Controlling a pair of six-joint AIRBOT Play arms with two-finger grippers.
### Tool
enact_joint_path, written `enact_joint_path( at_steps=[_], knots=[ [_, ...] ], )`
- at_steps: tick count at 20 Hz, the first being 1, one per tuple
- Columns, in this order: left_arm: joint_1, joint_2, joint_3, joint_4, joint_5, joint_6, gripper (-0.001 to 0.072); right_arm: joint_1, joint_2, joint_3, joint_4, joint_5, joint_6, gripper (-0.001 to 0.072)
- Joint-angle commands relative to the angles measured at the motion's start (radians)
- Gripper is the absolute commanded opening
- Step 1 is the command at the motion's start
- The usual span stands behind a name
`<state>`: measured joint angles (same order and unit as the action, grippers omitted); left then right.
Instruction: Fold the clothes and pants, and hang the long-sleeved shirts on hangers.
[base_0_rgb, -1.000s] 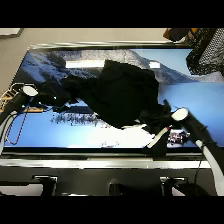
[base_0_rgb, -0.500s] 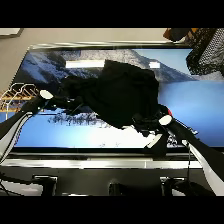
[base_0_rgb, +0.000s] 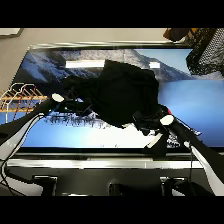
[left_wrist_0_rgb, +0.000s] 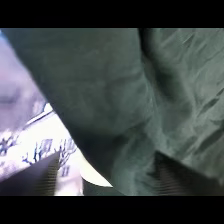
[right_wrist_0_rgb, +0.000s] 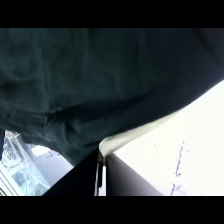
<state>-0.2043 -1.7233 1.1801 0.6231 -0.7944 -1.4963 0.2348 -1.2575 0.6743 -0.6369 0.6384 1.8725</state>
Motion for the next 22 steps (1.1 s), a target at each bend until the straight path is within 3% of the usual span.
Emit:
enact_joint_path(
  at_steps=[1,2,5,9,13,16,19,22],
  knots=[
    [-0.015,-0.01,0.001,-0.044,0.037,0.005,0.0256,0.001,0.034,0.0,-0.024,0.033,0.008,0.0051],
    [-0.015,-0.011,0.001,-0.048,0.037,0.005,0.0037,0.001,0.043,0.0,-0.037,0.04,0.02,0.0051],
    [-0.004,-0.004,0.001,-0.047,0.018,0.005,0.0032,-0.002,0.074,0.0,-0.08,0.075,0.055,0.0051],
    [0.052,0.103,0.0,0.023,-0.117,-0.003,0.0029,-0.002,0.18,0.0,-0.187,0.2,0.134,0.0051],
    [0.077,0.337,-0.002,0.296,-0.38,-0.141,0.003,0.0,0.37,0.0,-0.315,0.443,0.204,0.0051],
    [0.037,0.521,-0.042,0.378,-0.568,-0.21,0.003,0.0,0.534,0.0,-0.379,0.657,0.249,0.0051],
    [-0.056,0.722,-0.143,0.381,-0.628,-0.386,0.0031,-0.001,0.693,0.0,-0.408,0.853,0.337,0.0051],
    [-0.192,0.881,-0.205,0.381,-0.615,-0.562,0.0031,-0.001,0.82,0.0,-0.425,0.954,0.465,0.0051]
  ],
)
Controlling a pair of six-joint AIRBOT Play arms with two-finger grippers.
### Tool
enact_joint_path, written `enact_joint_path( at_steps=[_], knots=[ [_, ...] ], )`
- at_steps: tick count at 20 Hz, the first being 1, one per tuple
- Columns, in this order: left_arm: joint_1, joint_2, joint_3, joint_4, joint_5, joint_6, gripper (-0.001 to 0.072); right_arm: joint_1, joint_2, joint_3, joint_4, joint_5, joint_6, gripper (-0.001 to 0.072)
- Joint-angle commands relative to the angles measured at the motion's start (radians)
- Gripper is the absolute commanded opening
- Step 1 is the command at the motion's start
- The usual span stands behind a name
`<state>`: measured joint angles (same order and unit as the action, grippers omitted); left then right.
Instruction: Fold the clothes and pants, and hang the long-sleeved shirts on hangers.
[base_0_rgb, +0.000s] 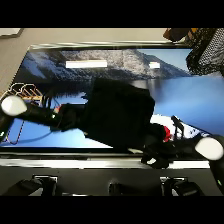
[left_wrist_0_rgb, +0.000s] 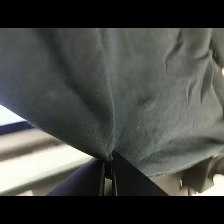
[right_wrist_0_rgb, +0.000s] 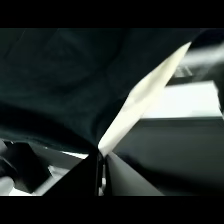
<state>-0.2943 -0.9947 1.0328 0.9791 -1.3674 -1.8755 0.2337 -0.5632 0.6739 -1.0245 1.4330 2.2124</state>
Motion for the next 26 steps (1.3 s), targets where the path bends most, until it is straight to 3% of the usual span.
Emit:
enact_joint_path(
  at_steps=[1,5,7,12,14,16,19,22,25,26],
  knots=[
    [-0.143,0.174,-0.061,0.025,-0.017,-0.208,0.0031,0.0,0.15,0.0,-0.07,0.153,0.162,0.0051],
    [-0.234,0.098,-0.061,0.011,0.192,-0.201,0.0031,0.0,0.112,0.0,-0.325,-0.051,0.296,0.0051],
    [-0.235,-0.014,-0.06,-0.032,0.261,-0.153,0.0031,0.0,0.019,0.0,-0.347,-0.187,0.348,0.0051],
    [-0.219,-0.322,-0.014,-0.098,0.375,-0.031,0.0031,0.0,-0.274,0.0,-0.273,-0.487,0.394,0.0052],
    [-0.185,-0.413,0.024,-0.128,0.407,-0.03,0.0031,0.0,-0.378,0.0,-0.179,-0.618,0.402,0.0055],
    [-0.15,-0.482,0.069,-0.193,0.451,0.032,0.0032,0.0,-0.465,0.0,-0.071,-0.73,0.402,0.007],
    [-0.091,-0.541,0.124,-0.229,0.469,0.066,0.0032,0.0,-0.534,0.0,0.045,-0.878,0.399,0.0072],
    [-0.031,-0.556,0.128,-0.228,0.47,0.066,0.0032,0.0,-0.541,0.0,0.042,-0.984,0.402,0.0073],
    [-0.011,-0.569,0.129,-0.229,0.491,0.066,0.0037,0.0,-0.541,0.0,0.034,-1.016,0.323,0.0176],
    [-0.011,-0.576,0.129,-0.229,0.493,0.066,0.0084,0.0,-0.541,0.0,0.034,-1.011,0.273,0.0223]
  ],
)
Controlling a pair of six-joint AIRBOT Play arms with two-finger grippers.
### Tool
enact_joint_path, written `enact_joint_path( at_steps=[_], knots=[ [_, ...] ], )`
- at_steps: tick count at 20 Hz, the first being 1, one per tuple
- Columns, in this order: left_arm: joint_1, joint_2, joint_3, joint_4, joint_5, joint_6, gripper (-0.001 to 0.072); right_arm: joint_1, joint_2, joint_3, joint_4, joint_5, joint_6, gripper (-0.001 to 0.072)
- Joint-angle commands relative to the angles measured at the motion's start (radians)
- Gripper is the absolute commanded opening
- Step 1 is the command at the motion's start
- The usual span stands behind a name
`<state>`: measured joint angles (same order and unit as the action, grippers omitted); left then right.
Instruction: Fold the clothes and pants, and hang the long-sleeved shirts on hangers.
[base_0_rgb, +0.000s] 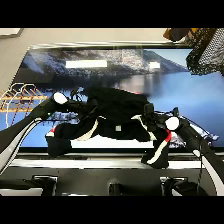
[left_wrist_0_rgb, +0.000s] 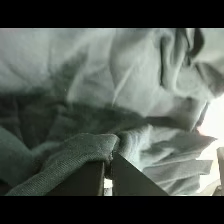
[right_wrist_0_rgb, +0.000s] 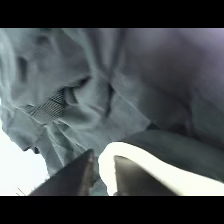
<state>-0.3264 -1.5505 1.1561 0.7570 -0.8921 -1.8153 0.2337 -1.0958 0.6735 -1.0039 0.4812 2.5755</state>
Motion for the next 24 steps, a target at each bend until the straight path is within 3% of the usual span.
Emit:
enact_joint_path(
  at_steps=[1,2,4,5,8,11,14,17,19,24],
  knots=[
    [0.019,-0.026,0.006,-0.007,0.018,0.006,0.0232,0.0,-0.007,0.001,0.014,-0.045,-0.151,0.0341],
    [0.019,-0.028,0.006,-0.006,0.018,0.007,0.035,0.0,-0.005,0.004,0.013,-0.014,-0.216,0.0465],
    [0.035,-0.022,0.01,-0.005,0.01,0.01,0.0547,-0.003,0.006,0.034,-0.014,0.078,-0.358,0.0486],
    [0.051,-0.018,0.014,-0.005,-0.006,0.016,0.0594,-0.003,0.017,0.063,-0.071,0.139,-0.395,0.0486],
    [0.117,0.018,0.027,0.018,-0.076,0.091,0.0605,-0.003,0.053,0.214,-0.37,0.422,-0.412,0.0486],
    [0.151,0.083,0.027,0.197,-0.123,0.092,0.0605,0.003,0.065,0.373,-0.482,0.664,-0.614,0.0486],
    [0.138,0.117,0.027,0.274,-0.129,0.15,0.0605,0.096,0.05,0.389,-0.538,0.748,-0.782,0.0486],
    [0.123,0.114,0.027,0.276,-0.128,0.151,0.0605,0.224,-0.016,0.386,-0.689,0.73,-0.792,0.0486],
    [0.117,0.114,0.027,0.276,-0.128,0.151,0.0605,0.266,-0.079,0.386,-0.693,0.637,-0.792,0.0486],
    [0.117,0.114,0.027,0.276,-0.129,0.151,0.0605,0.269,-0.231,0.386,-0.651,0.58,-0.773,0.0487]
  ],
)
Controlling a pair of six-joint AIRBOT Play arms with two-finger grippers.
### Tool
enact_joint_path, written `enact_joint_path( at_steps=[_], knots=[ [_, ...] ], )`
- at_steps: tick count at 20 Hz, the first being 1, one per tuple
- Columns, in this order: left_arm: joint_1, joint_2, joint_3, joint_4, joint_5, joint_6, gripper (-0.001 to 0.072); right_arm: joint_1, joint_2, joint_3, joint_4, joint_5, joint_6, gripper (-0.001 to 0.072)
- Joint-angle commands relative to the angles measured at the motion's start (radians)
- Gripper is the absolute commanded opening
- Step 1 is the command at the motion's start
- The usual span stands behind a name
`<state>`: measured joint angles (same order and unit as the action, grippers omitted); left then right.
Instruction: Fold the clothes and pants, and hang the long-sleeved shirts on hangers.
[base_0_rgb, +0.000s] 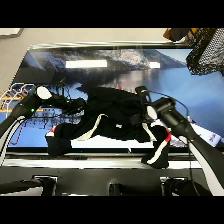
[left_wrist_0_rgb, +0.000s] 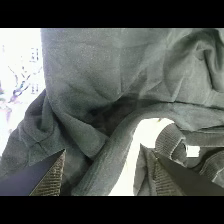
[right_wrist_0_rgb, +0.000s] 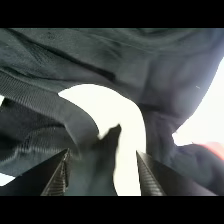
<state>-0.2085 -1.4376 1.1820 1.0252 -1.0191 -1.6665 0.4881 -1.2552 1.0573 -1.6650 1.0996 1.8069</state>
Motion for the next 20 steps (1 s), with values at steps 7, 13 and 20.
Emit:
enact_joint_path(
  at_steps=[7,13,20],
  knots=[
    [-0.001,0.001,0.001,0.008,-0.002,0.002,0.0604,0.015,-0.093,0.0,0.03,-0.088,0.02,0.0482],
    [-0.006,0.002,0.002,0.0,-0.009,0.04,0.0605,0.015,-0.143,0.0,0.013,-0.097,0.06,0.0051],
    [-0.177,-0.001,0.005,0.015,0.117,0.108,0.0606,0.015,-0.063,0.001,0.012,0.055,0.233,0.005]
  ],
)
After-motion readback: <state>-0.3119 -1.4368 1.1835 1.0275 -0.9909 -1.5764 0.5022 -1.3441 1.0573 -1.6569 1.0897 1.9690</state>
